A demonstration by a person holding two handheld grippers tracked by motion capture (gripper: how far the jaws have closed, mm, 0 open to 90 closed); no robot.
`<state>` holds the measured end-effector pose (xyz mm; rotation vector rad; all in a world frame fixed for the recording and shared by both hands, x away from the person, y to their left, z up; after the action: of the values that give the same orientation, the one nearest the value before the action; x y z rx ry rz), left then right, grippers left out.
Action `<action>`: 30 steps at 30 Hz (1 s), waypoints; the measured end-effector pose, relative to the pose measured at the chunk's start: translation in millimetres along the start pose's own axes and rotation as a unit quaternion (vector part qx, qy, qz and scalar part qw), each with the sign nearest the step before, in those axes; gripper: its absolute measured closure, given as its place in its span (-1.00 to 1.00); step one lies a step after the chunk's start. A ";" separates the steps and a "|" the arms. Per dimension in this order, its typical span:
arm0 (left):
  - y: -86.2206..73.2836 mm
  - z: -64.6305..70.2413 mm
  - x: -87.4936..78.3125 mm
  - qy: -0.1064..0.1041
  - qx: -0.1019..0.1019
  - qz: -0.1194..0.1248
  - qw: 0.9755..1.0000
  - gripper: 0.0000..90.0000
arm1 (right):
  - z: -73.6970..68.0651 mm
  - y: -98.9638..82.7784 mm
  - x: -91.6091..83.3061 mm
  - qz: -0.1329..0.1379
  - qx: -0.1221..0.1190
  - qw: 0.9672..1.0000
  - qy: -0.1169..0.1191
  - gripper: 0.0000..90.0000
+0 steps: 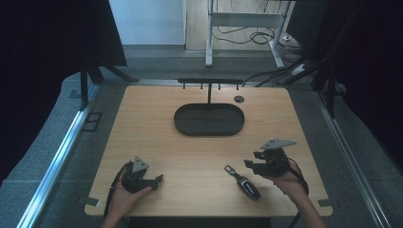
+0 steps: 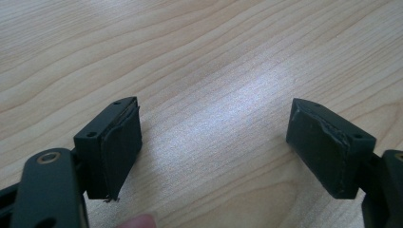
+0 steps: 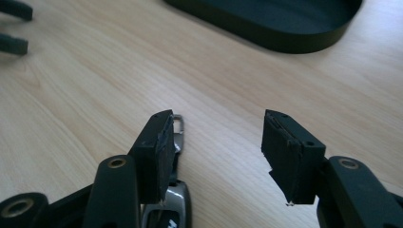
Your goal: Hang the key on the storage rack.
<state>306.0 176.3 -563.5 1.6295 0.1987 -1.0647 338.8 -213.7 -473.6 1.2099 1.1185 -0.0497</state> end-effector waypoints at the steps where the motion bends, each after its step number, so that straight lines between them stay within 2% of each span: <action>1: 0.0 0.0 0.0 0.000 0.000 0.000 1.000 -0.57 | 0.0 0.0 0.0 0.000 0.000 1.000 0.000 0.01; 6: -0.1 0.3 -0.1 0.000 0.001 0.000 1.000 -0.56 | -13.2 -2.0 15.4 -0.041 -0.021 0.999 0.010 0.07; 7: -0.1 0.3 -0.1 0.000 0.001 0.000 1.000 -0.56 | -13.2 -2.0 15.4 -0.041 -0.021 0.999 0.010 0.07; 11: -0.2 0.3 -0.2 -0.001 0.001 0.000 1.000 -0.56 | -19.0 -7.0 25.2 -0.076 -0.024 0.997 0.012 0.06; 24: -0.3 0.6 -0.2 -0.001 0.000 0.000 1.000 -0.56 | -28.0 -12.2 43.2 -0.126 -0.043 0.991 0.019 0.12; 27: -0.3 0.6 -0.2 -0.001 0.000 0.000 1.000 -0.56 | -28.0 -13.2 46.8 -0.132 -0.041 0.990 0.019 0.14; 30: -0.3 0.6 -0.3 -0.001 0.000 0.000 1.000 -0.56 | -27.5 -15.2 53.1 -0.148 -0.038 0.988 0.023 0.19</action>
<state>305.4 176.0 -563.5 1.6288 0.1977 -1.0672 339.0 -172.5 -519.4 0.9730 1.3233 -0.2046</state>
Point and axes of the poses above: each handheld gripper's, and its own axes: x roughly forward along the jaws, y roughly out of its top, z roughly to its right, the point moved 6 cm from there along x, roughly forward along the jaws
